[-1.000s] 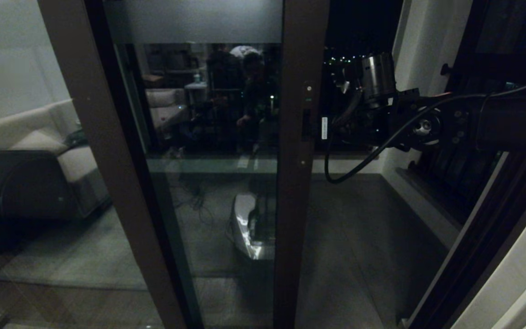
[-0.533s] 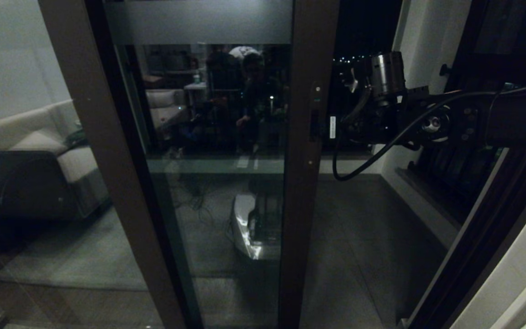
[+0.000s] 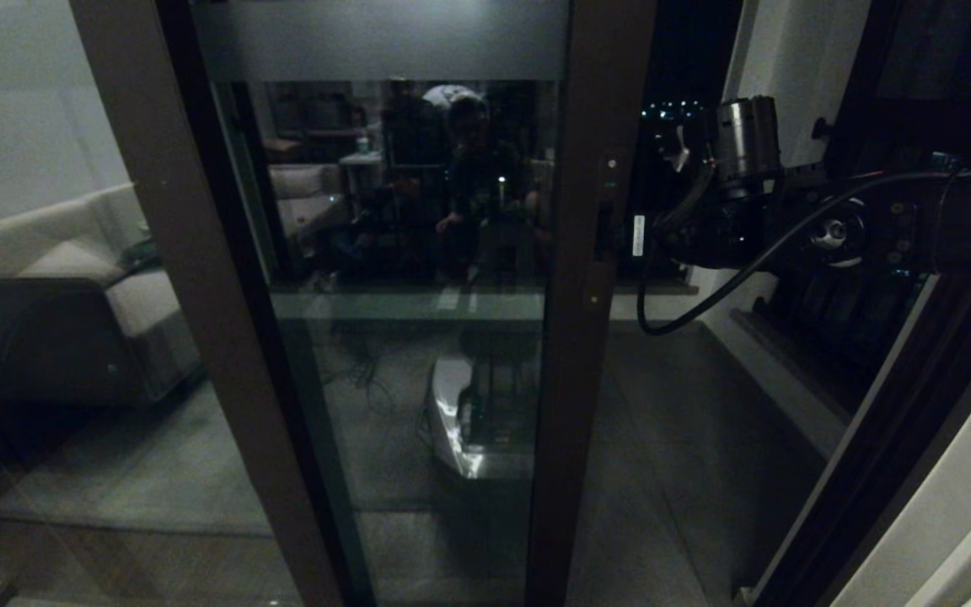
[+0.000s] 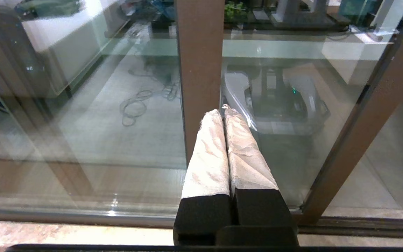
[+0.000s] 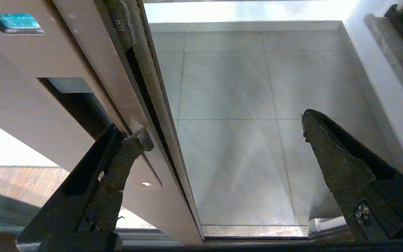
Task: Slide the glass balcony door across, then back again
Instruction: Close the slid door
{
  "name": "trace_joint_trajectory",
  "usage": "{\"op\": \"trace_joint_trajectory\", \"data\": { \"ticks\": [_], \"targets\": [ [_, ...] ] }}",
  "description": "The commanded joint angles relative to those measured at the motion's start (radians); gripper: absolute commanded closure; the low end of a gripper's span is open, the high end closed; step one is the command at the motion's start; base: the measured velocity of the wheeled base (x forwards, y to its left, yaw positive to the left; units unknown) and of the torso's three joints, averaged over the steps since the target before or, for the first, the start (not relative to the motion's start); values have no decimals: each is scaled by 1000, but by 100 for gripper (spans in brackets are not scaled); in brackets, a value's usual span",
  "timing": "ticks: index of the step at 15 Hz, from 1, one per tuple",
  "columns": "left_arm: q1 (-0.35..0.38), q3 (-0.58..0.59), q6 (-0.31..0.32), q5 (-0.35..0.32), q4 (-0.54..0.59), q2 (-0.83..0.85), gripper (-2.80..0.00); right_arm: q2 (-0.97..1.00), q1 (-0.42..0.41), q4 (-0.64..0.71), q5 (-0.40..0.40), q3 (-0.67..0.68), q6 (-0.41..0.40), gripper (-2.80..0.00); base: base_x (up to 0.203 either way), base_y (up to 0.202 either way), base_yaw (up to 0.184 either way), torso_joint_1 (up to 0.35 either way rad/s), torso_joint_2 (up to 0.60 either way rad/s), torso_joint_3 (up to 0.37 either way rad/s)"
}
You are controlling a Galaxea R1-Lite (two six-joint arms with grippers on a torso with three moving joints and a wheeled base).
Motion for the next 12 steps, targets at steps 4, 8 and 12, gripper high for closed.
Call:
{"op": "trace_joint_trajectory", "data": {
  "ticks": [4, 8, 12],
  "targets": [
    [0, 0, 0, -1, 0, 0, 0, -36, -44, -34, 4, 65, 0, -280, 0, 0, 0, 0, 0, 0],
    [0, 0, 0, 0, 0, 0, 0, -60, -84, -34, 22, 93, -2, -280, 0, 0, 0, 0, 0, 0],
    [0, 0, 0, 0, 0, 0, 0, -84, -121, -37, 44, 124, -2, -280, 0, 0, 0, 0, 0, 0]
  ]
}}
